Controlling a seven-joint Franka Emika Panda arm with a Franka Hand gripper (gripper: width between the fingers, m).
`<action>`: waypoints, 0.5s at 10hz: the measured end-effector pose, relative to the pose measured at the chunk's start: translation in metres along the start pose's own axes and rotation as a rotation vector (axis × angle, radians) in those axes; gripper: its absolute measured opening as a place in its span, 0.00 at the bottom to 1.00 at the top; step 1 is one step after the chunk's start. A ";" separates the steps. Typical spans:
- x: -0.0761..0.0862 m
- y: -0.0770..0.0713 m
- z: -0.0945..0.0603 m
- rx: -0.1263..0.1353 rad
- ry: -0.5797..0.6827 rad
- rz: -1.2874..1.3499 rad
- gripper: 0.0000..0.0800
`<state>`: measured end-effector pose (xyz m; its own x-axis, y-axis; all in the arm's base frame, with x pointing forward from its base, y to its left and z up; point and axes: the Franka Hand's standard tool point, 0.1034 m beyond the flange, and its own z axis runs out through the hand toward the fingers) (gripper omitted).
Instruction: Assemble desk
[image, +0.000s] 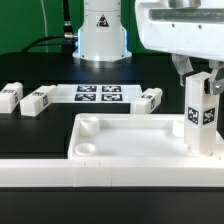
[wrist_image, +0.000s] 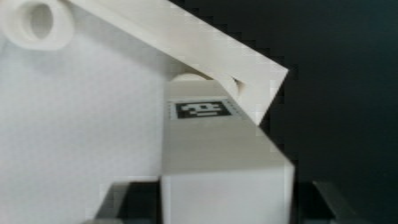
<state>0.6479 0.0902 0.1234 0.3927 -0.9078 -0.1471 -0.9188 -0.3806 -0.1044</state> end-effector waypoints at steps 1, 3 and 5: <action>0.000 0.000 0.000 0.000 0.000 0.028 0.38; 0.000 0.000 0.001 0.000 0.000 0.005 0.39; -0.002 0.001 0.002 -0.002 -0.002 -0.081 0.77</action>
Offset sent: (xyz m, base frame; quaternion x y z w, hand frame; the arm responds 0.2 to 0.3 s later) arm 0.0000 0.0000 0.0000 0.0000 0.0000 -0.0650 0.9979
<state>0.6464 0.0923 0.1215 0.4662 -0.8735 -0.1401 -0.8839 -0.4535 -0.1144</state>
